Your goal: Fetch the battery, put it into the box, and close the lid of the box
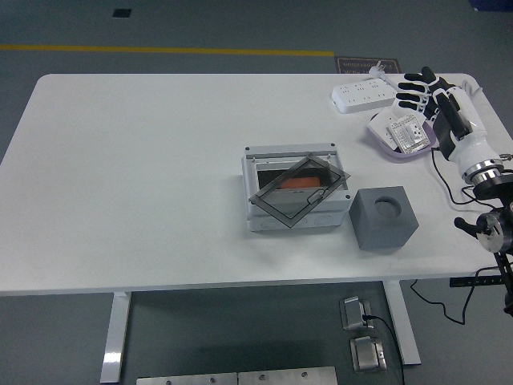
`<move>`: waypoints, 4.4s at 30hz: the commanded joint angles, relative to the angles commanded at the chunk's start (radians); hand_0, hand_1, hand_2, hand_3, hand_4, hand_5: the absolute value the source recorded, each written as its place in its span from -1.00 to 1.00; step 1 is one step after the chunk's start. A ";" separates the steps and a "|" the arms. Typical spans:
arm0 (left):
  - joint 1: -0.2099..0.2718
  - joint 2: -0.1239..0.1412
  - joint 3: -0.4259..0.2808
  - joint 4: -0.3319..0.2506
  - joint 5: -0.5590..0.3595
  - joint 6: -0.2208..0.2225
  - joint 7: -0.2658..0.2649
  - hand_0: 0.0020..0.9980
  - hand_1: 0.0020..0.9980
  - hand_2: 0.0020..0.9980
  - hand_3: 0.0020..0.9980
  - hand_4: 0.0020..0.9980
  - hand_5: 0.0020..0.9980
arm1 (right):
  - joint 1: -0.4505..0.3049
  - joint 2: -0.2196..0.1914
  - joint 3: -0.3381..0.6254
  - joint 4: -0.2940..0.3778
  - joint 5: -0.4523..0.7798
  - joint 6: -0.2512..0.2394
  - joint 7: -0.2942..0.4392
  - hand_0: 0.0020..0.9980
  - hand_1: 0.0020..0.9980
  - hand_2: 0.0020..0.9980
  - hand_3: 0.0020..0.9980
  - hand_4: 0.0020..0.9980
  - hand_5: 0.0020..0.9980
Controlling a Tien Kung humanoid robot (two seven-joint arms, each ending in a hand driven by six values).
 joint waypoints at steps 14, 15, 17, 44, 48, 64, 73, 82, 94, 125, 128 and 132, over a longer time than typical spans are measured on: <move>-0.002 -0.001 -0.023 0.000 -0.003 0.000 -0.004 -0.09 0.15 0.08 0.07 -0.27 -1.00 | 0.003 -0.006 -0.003 0.004 -0.009 -0.003 -0.012 0.44 0.29 0.33 0.29 0.41 0.13; -0.001 -0.001 -0.026 0.000 -0.003 0.000 -0.004 -0.09 0.15 0.08 0.07 -0.27 -1.00 | 0.003 -0.006 -0.003 0.004 -0.009 -0.003 -0.013 0.44 0.29 0.33 0.29 0.41 0.13; 0.000 0.000 -0.034 0.000 -0.002 0.001 -0.004 -0.09 0.15 0.08 0.07 -0.27 -1.00 | 0.002 -0.006 -0.001 0.004 -0.009 -0.004 -0.013 0.44 0.29 0.33 0.29 0.41 0.13; -0.023 0.001 -0.021 0.000 -0.009 -0.002 -0.016 -0.08 0.15 0.08 0.07 -0.26 -1.00 | 0.021 -0.029 0.010 0.018 -0.054 -0.020 -0.028 0.45 0.31 0.36 0.29 0.40 0.12; -0.027 0.005 -0.019 0.000 -0.010 -0.003 -0.017 -0.08 0.15 0.08 0.07 -0.26 -1.00 | 0.018 -0.033 0.016 0.021 -0.055 -0.025 -0.028 0.45 0.31 0.36 0.29 0.40 0.12; -0.029 0.009 -0.030 0.000 -0.011 -0.004 -0.026 -0.08 0.14 0.08 0.07 -0.26 -1.00 | 0.002 -0.032 0.039 0.024 -0.045 -0.029 -0.022 0.45 0.31 0.35 0.29 0.23 -0.18; -0.030 0.015 -0.039 0.000 -0.010 -0.004 -0.023 -0.08 0.15 0.08 0.07 -0.26 -1.00 | 0.006 -0.034 0.031 0.020 -0.035 -0.023 -0.022 0.45 0.33 0.37 0.29 0.21 -0.25; -0.027 0.017 -0.046 0.000 -0.011 -0.005 -0.022 -0.07 0.15 0.08 0.07 -0.26 -1.00 | 0.007 -0.035 0.040 0.022 -0.041 -0.007 -0.030 0.45 0.32 0.36 0.26 0.03 -0.24; -0.028 0.033 -0.038 0.000 -0.015 -0.006 -0.019 -0.07 0.15 0.08 0.07 -0.26 -1.00 | 0.017 -0.051 0.023 0.023 -0.049 0.012 -0.044 0.46 0.32 0.35 0.24 -0.09 -0.21; -0.010 0.031 -0.083 0.000 -0.006 -0.007 -0.015 -0.07 0.15 0.08 0.08 -0.25 -1.00 | 0.019 -0.046 0.038 0.038 -0.044 0.007 -0.044 0.46 0.34 0.35 0.22 -0.23 -0.23; -0.011 0.030 -0.084 0.000 -0.004 -0.007 -0.015 -0.07 0.15 0.08 0.08 -0.25 -1.00 | 0.020 -0.045 0.035 0.038 -0.045 0.006 -0.044 0.47 0.34 0.36 0.25 -0.27 -0.32; -0.013 0.030 -0.083 0.000 -0.004 -0.006 -0.015 -0.07 0.15 0.08 0.08 -0.25 -1.00 | 0.020 -0.044 0.033 0.038 -0.044 0.004 -0.045 0.47 0.34 0.36 0.25 -0.27 -0.32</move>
